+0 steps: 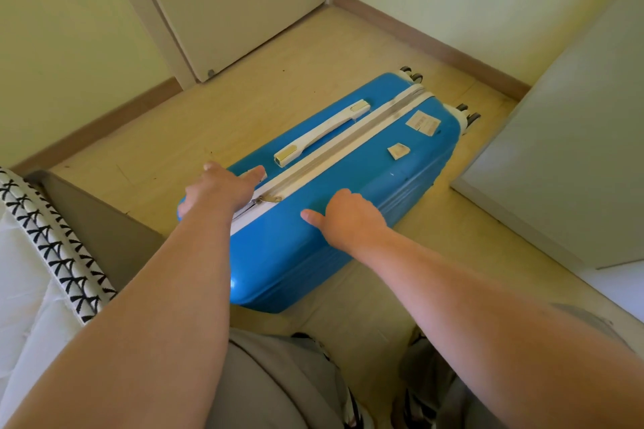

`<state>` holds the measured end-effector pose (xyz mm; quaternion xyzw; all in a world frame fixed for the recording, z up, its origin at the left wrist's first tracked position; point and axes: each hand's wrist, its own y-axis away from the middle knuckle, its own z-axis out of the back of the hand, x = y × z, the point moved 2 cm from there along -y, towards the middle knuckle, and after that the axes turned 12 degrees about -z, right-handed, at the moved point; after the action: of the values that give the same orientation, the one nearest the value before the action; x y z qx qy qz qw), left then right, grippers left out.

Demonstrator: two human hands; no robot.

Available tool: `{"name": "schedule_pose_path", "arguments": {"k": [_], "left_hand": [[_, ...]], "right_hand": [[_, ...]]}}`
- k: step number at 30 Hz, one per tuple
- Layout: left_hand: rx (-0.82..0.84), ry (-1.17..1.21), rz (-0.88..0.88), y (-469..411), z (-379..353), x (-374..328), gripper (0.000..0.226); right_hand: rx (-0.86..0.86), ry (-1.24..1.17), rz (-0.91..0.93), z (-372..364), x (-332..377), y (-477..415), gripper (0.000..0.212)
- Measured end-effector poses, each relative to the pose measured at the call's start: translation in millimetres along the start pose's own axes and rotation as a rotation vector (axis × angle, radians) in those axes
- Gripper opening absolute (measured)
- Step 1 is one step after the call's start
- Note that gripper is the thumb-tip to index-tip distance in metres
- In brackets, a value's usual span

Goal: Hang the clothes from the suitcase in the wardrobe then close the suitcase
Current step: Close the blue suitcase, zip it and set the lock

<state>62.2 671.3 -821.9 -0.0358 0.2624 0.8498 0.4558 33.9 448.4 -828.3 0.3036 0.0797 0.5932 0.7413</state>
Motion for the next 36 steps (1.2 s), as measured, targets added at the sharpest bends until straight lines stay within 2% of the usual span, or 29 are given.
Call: {"name": "schedule_pose_path", "arguments": {"k": [2,5,8,10,12,14,18,20,22,24,25,28,30,33,36], "left_hand": [[-0.009,-0.038,0.005,1,-1,-4,0.120],[-0.002,-0.094,-0.012,-1,-7,-17,0.120],[-0.005,-0.130,-0.064,2,-17,-37,0.106],[0.006,-0.178,-0.162,6,-22,-55,0.083],[0.035,-0.238,-0.270,10,-32,-72,0.077],[0.052,-0.289,-0.357,20,-43,-90,0.084],[0.112,-0.238,-0.463,48,-79,-135,0.087],[0.127,-0.149,-0.450,57,-90,-153,0.076],[0.138,-0.106,-0.434,62,-97,-166,0.062],[0.143,-0.111,-0.428,63,-99,-171,0.057],[0.140,-0.119,-0.421,63,-99,-171,0.059],[0.127,-0.160,-0.402,64,-98,-173,0.070],[0.084,-0.219,-0.417,65,-95,-176,0.075],[0.017,-0.220,-0.544,66,-91,-182,0.070],[0.050,-0.116,-0.682,65,-94,-184,0.058]], "right_hand": [[-0.019,-0.204,-0.031,-5,-6,-2,0.057],[-0.026,-0.366,-0.083,-7,-14,-14,0.051],[-0.077,-0.455,-0.079,8,-34,-46,0.050],[-0.177,-0.451,-0.064,28,-52,-68,0.047],[-0.301,-0.393,-0.055,49,-69,-84,0.044],[-0.359,-0.443,-0.142,59,-88,-95,0.046],[-0.344,-0.766,-0.373,52,-126,-90,0.047],[-0.393,-0.926,-0.489,60,-140,-75,0.044],[-0.435,-1.098,-0.594,66,-165,-66,0.052],[-0.368,-1.206,-0.761,59,-194,-58,0.069],[-0.283,-1.243,-0.813,47,-210,-57,0.070],[0.073,-1.335,-0.883,22,-218,-20,0.048],[0.279,-1.274,-0.919,9,-211,0,0.028],[0.537,-1.152,-0.809,0,-186,17,0.038],[0.641,-1.269,-0.662,-14,-163,25,0.036]]}}
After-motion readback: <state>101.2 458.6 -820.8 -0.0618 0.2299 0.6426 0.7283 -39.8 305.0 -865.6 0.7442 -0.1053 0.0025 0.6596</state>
